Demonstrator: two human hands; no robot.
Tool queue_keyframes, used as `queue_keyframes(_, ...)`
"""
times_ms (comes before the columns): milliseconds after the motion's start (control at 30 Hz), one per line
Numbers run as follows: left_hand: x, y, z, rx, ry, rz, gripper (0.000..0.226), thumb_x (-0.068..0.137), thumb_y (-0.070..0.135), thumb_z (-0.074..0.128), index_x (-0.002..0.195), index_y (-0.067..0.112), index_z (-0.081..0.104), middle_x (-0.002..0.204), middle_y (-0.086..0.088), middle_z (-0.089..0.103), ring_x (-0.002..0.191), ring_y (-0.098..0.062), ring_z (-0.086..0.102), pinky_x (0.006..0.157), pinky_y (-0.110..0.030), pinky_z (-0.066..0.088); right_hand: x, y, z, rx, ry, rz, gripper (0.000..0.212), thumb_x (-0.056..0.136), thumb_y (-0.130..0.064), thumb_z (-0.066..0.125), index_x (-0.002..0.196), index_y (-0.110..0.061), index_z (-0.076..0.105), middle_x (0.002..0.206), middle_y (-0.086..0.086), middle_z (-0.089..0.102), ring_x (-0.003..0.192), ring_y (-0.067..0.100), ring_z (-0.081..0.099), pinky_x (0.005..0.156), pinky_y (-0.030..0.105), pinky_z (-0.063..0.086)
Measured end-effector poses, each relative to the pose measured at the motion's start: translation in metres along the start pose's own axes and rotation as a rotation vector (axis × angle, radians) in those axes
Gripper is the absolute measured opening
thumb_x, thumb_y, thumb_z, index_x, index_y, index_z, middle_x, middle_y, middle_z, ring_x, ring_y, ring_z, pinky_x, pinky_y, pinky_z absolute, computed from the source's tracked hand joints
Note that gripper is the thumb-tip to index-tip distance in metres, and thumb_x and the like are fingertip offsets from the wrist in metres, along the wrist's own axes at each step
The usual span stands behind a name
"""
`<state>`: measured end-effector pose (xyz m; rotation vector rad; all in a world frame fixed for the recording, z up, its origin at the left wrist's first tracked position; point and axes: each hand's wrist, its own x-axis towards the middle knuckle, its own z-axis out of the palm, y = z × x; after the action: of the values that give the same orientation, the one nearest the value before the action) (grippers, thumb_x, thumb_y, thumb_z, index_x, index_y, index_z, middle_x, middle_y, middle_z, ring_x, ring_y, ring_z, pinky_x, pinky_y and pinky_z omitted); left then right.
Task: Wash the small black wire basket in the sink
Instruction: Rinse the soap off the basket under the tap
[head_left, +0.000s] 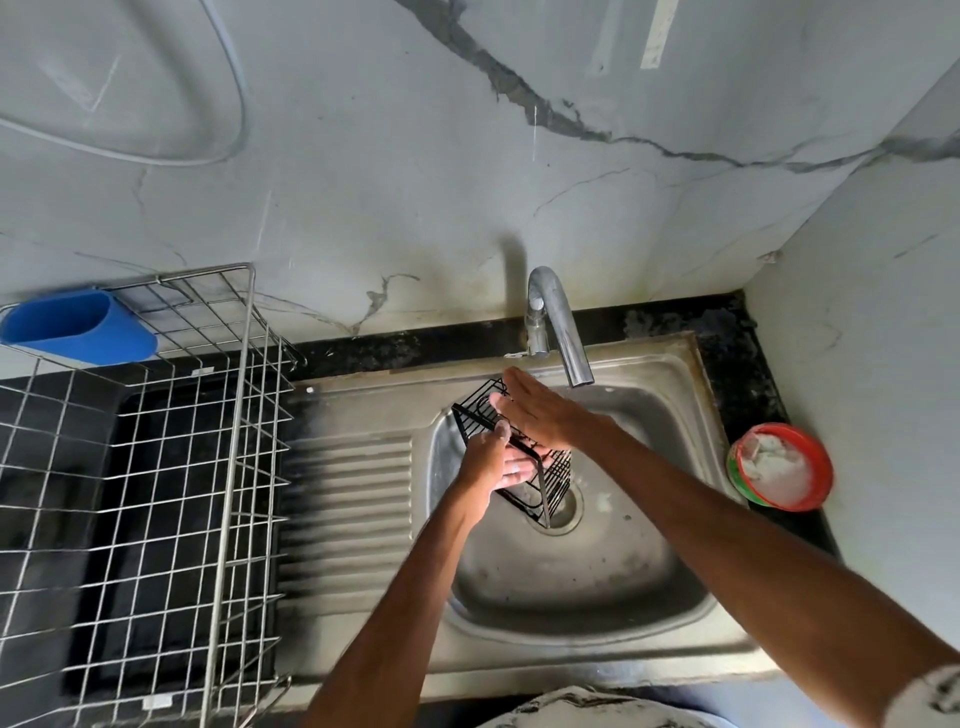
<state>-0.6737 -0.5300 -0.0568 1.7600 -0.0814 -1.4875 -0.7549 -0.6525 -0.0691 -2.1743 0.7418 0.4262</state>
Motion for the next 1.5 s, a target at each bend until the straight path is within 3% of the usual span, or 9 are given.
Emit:
queue_keyframes(67, -0.005, 0.0, -0.001, 0.037, -0.037, 0.009, 0.042, 0.116, 0.035, 0.032, 0.12, 0.006, 0.062, 0.084, -0.005, 0.08, 0.074, -0.015, 0.079, 0.069, -0.028, 0.058, 0.008, 0.001, 0.0, 0.09, -0.001, 0.027, 0.078, 0.103, -0.063, 0.011, 0.161, -0.015, -0.009, 0.168, 0.002, -0.014, 0.155, 0.016, -0.009, 0.124, 0.039, 0.0)
queue_keyframes(300, 0.001, 0.001, 0.005, -0.066, 0.061, 0.071, 0.034, 0.114, 0.021, 0.036, 0.104, 0.002, 0.062, 0.085, -0.014, 0.08, 0.076, -0.026, 0.08, 0.062, -0.029, 0.056, -0.023, 0.003, 0.018, 0.494, 0.203, 0.091, 0.055, 0.111, -0.038, 0.029, 0.157, -0.008, 0.028, 0.16, 0.016, 0.034, 0.149, 0.027, 0.03, 0.112, 0.027, 0.023)
queue_keyframes(400, 0.007, 0.003, 0.013, -0.107, 0.104, 0.12, 0.04, 0.114, 0.018, 0.033, 0.104, -0.003, 0.065, 0.093, -0.022, 0.078, 0.084, -0.034, 0.079, 0.057, -0.029, 0.056, -0.046, 0.02, 0.036, 0.617, 0.26, 0.153, 0.047, 0.11, -0.023, 0.037, 0.154, -0.006, 0.035, 0.155, 0.005, 0.037, 0.144, 0.013, 0.028, 0.111, 0.021, 0.022)
queue_keyframes(533, 0.008, 0.003, 0.019, -0.073, 0.055, 0.129, 0.045, 0.116, 0.025, 0.028, 0.109, 0.0, 0.064, 0.097, -0.024, 0.078, 0.083, -0.034, 0.079, 0.063, -0.032, 0.058, -0.053, 0.036, 0.055, 0.718, 0.326, 0.236, 0.048, 0.107, -0.022, 0.046, 0.153, -0.011, 0.039, 0.158, 0.009, 0.039, 0.149, 0.021, 0.032, 0.124, 0.043, 0.024)
queue_keyframes(700, 0.004, 0.004, 0.018, -0.117, 0.06, 0.124, 0.048, 0.116, 0.03, 0.024, 0.108, 0.004, 0.064, 0.084, -0.01, 0.08, 0.073, -0.019, 0.077, 0.07, -0.034, 0.056, -0.059, 0.038, 0.058, 0.764, 0.357, 0.196, 0.059, 0.097, -0.04, 0.048, 0.154, -0.027, 0.041, 0.157, -0.002, 0.044, 0.146, 0.015, 0.039, 0.123, 0.046, 0.03)
queue_keyframes(900, 0.009, 0.005, 0.025, -0.255, 0.107, 0.092, 0.039, 0.116, 0.029, 0.026, 0.103, 0.01, 0.058, 0.085, -0.01, 0.08, 0.08, -0.023, 0.076, 0.086, -0.041, 0.05, -0.084, 0.012, 0.047, 0.711, 0.407, 0.153, 0.057, 0.109, -0.042, 0.035, 0.161, -0.024, 0.02, 0.167, -0.002, 0.02, 0.153, 0.011, 0.015, 0.128, 0.039, 0.013)
queue_keyframes(1100, 0.016, 0.003, 0.029, -0.319, 0.26, 0.097, 0.04, 0.115, 0.029, 0.036, 0.089, 0.013, 0.062, 0.082, -0.008, 0.072, 0.074, -0.022, 0.069, 0.061, -0.032, 0.051, -0.088, -0.011, 0.061, 0.44, 0.4, 0.0, 0.071, 0.109, -0.046, 0.028, 0.161, -0.013, -0.007, 0.168, 0.0, -0.013, 0.154, 0.008, -0.012, 0.122, 0.02, -0.006)
queue_keyframes(1367, 0.015, -0.006, 0.015, -0.381, 0.303, 0.102, 0.039, 0.114, 0.029, 0.036, 0.079, 0.019, 0.05, 0.067, -0.003, 0.075, 0.045, -0.007, 0.064, 0.061, -0.028, 0.044, -0.115, -0.016, 0.101, 0.477, 0.366, 0.084, 0.075, 0.105, -0.056, 0.025, 0.161, -0.015, -0.002, 0.169, 0.003, -0.007, 0.153, 0.006, -0.009, 0.108, -0.001, -0.013)
queue_keyframes(1500, 0.015, -0.007, 0.015, -0.39, 0.311, 0.087, 0.041, 0.114, 0.028, 0.038, 0.075, 0.02, 0.048, 0.063, -0.002, 0.075, 0.044, -0.007, 0.06, 0.059, -0.027, 0.043, -0.104, -0.017, 0.089, 0.528, 0.328, 0.148, 0.072, 0.107, -0.051, 0.024, 0.161, -0.01, -0.002, 0.169, 0.008, -0.004, 0.155, 0.014, -0.005, 0.119, 0.016, -0.008)
